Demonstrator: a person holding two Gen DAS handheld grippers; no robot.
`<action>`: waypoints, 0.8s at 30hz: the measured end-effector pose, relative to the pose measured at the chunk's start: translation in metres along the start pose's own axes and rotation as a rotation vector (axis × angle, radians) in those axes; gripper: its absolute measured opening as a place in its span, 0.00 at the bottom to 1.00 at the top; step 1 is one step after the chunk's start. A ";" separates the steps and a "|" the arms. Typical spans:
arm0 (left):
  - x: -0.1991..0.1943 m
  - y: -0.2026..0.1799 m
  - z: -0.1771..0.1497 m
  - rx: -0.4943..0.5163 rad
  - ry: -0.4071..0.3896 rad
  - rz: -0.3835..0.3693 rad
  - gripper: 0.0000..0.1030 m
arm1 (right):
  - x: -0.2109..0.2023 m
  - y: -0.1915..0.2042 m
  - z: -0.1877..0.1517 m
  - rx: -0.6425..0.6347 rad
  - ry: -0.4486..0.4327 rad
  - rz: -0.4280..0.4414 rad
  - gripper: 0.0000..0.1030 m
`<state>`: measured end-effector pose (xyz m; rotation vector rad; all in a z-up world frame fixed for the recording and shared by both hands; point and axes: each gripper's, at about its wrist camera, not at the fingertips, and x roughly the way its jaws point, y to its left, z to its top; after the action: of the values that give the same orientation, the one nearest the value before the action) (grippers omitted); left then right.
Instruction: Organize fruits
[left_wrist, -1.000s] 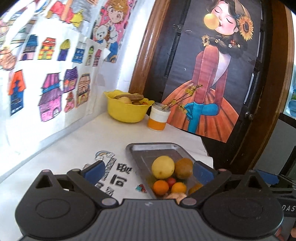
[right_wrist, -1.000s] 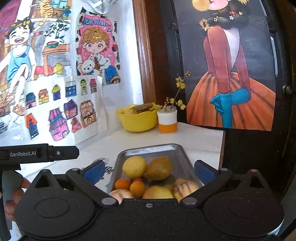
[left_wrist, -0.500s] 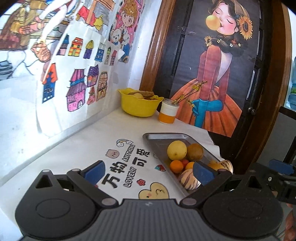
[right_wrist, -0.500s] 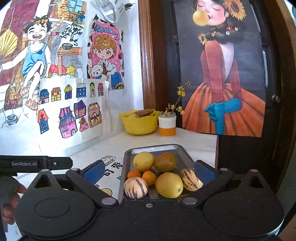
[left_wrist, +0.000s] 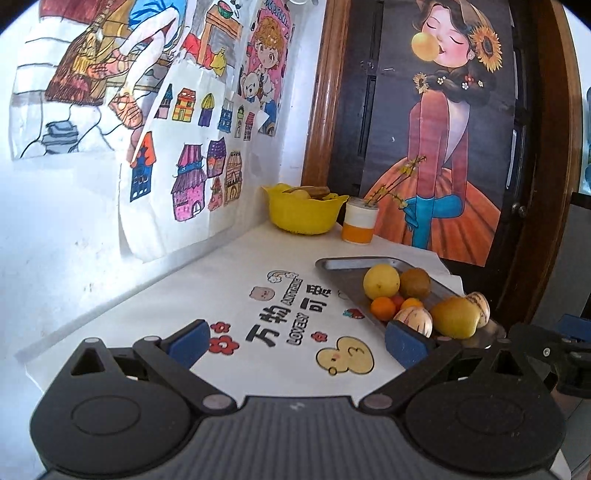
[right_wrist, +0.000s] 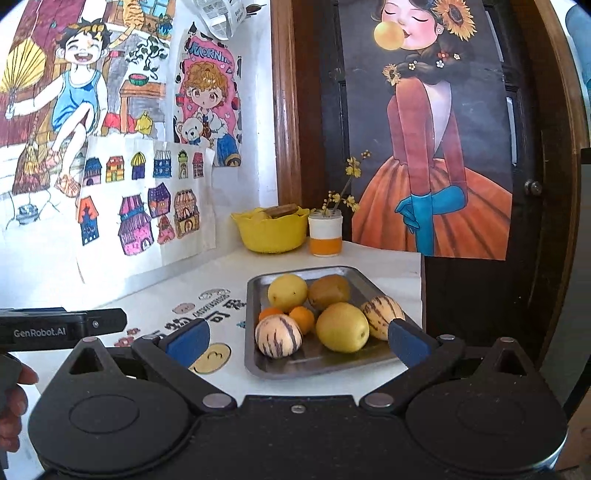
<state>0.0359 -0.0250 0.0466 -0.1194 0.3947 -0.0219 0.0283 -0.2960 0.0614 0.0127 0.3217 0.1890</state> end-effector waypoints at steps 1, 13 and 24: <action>-0.001 0.001 -0.002 0.001 0.000 0.004 0.99 | -0.001 0.001 -0.003 -0.008 -0.003 -0.005 0.99; -0.007 0.012 -0.033 0.014 0.011 0.027 0.99 | 0.000 0.016 -0.033 -0.066 -0.013 -0.008 0.99; -0.017 0.028 -0.042 0.001 -0.011 0.039 0.99 | 0.002 0.018 -0.042 -0.053 -0.021 -0.009 0.99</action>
<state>0.0043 -0.0007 0.0115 -0.1107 0.3860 0.0166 0.0139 -0.2783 0.0211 -0.0390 0.2955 0.1887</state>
